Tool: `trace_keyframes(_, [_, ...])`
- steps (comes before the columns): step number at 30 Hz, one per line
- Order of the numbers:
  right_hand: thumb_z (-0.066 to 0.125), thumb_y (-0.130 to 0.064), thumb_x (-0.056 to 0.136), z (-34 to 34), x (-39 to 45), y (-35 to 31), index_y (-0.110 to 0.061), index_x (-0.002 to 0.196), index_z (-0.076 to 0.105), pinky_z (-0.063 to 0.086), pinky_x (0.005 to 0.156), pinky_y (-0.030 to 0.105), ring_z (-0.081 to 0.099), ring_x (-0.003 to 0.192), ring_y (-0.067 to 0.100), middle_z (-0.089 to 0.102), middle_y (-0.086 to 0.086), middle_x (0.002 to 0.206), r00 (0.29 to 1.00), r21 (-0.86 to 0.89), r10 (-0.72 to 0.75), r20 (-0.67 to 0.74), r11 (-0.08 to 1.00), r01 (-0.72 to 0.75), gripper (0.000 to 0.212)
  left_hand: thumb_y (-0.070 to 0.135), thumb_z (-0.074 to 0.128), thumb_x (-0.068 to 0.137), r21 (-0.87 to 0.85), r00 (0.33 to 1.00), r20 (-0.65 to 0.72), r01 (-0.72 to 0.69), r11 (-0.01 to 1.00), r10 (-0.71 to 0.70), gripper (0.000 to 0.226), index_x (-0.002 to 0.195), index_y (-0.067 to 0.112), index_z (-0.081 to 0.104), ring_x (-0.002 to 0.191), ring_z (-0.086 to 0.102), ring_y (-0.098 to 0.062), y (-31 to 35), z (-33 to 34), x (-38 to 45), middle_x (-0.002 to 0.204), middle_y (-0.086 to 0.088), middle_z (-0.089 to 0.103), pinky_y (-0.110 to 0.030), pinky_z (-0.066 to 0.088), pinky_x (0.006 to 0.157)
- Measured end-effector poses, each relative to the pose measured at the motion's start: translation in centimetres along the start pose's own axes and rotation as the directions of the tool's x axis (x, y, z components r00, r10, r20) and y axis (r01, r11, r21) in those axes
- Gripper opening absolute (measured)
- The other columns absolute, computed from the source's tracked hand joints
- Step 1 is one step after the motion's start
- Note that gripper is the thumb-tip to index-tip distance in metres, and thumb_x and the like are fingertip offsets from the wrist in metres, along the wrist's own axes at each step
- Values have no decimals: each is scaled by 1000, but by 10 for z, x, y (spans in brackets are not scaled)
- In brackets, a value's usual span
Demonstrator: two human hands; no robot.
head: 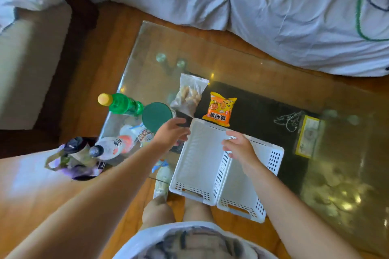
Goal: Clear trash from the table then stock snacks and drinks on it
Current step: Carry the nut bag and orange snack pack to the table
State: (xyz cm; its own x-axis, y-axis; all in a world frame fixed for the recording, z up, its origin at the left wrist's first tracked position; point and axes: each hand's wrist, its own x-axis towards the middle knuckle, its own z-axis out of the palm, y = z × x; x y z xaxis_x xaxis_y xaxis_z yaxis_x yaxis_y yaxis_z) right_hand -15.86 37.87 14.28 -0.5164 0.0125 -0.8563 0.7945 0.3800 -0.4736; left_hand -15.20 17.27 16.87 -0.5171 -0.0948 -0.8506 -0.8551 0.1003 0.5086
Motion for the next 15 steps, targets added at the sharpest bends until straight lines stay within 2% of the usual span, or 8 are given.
trace_keyframes(2, [58, -12, 86, 10, -23, 4, -16, 118, 54, 47, 65, 24, 61, 77, 15, 62, 5, 94, 999, -44, 13, 51, 999, -11, 32, 6, 53, 91, -48, 1000, -10, 17, 999, -17, 22, 110, 16, 54, 59, 56, -10, -24, -11, -33, 72, -1, 61, -18, 41, 51])
trace_keyframes(4, [55, -11, 87, 26, -46, 4, -19, 113, 53, 48, 59, 21, 61, 73, 12, 62, 4, 92, 995, -131, 35, 92, 991, -23, 27, 7, 51, 92, -130, 996, -72, 52, 990, -62, 11, 93, 16, 57, 46, 49, -7, -50, -24, -67, 62, -1, 56, -15, 36, 44])
trace_keyframes(7, [50, -1, 84, 66, -80, 1, -17, 108, 53, 43, 48, 18, 54, 57, 13, 57, 4, 71, 989, -233, 39, 142, 972, -5, 28, 8, 49, 92, -310, 972, -162, 116, 944, -172, 22, 72, 14, 53, 35, 39, -6, -97, -45, -117, 44, 3, 50, -14, 31, 39])
trace_keyframes(11, [47, -1, 89, 131, -121, 0, -13, 101, 52, 29, 33, 12, 43, 36, 7, 45, 5, 58, 959, -349, 26, 282, 934, 77, 18, 5, 48, 92, -531, 912, -286, 103, 841, -293, 21, 73, 12, 52, 32, 37, -6, -167, -72, -175, 49, -2, 46, -9, 25, 32])
trace_keyframes(13, [47, -3, 91, 163, -139, 3, -12, 99, 52, 28, 33, 13, 41, 37, 8, 45, 4, 59, 937, -415, 27, 348, 901, 128, 13, 5, 49, 93, -628, 877, -328, 74, 774, -350, 24, 70, 12, 52, 31, 35, -6, -208, -85, -202, 38, 3, 46, -9, 23, 30])
trace_keyframes(15, [47, -4, 91, 195, -155, 6, -12, 99, 52, 28, 34, 13, 40, 43, 11, 46, 4, 60, 918, -488, 33, 395, 854, 179, 13, 6, 50, 93, -706, 840, -350, 54, 706, -415, 23, 71, 11, 53, 28, 35, -4, -251, -97, -228, 40, 5, 48, -9, 24, 31])
